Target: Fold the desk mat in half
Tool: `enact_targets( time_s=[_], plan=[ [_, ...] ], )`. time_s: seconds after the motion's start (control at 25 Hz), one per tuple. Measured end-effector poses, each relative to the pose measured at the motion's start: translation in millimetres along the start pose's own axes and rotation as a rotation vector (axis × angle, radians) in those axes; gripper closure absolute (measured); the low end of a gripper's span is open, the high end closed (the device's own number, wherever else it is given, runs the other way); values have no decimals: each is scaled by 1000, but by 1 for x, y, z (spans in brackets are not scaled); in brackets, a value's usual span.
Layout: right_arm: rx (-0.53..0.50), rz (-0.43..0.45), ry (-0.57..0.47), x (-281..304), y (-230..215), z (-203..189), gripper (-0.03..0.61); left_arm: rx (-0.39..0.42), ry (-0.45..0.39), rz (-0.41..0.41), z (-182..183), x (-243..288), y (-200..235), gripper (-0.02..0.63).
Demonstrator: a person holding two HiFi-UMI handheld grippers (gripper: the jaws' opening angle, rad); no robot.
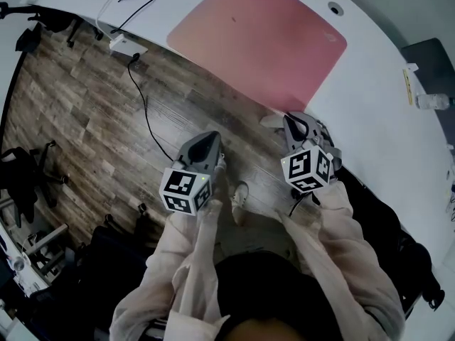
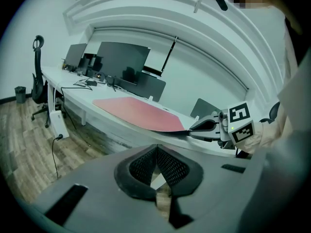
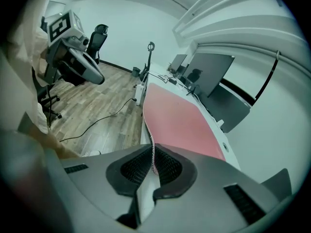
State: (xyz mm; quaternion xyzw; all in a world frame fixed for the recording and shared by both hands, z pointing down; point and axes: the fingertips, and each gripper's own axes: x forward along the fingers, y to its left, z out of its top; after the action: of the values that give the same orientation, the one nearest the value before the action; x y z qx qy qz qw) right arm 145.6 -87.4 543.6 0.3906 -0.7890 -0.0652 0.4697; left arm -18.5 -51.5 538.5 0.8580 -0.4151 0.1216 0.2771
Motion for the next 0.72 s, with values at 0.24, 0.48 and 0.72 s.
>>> enact_targets(
  time_s=[0.24,0.48,0.72],
  plan=[
    [-11,-53,-11,-15,-25,26,546,11,-46,-8,29,-6,10,586],
    [-17,-122,-4,-15,-62,52,546,22,-77,-34,66,-4,37,586],
    [24,-187,-17,-7,-101,85,546,51,-93,-81,102,-1,65,586]
  ],
)
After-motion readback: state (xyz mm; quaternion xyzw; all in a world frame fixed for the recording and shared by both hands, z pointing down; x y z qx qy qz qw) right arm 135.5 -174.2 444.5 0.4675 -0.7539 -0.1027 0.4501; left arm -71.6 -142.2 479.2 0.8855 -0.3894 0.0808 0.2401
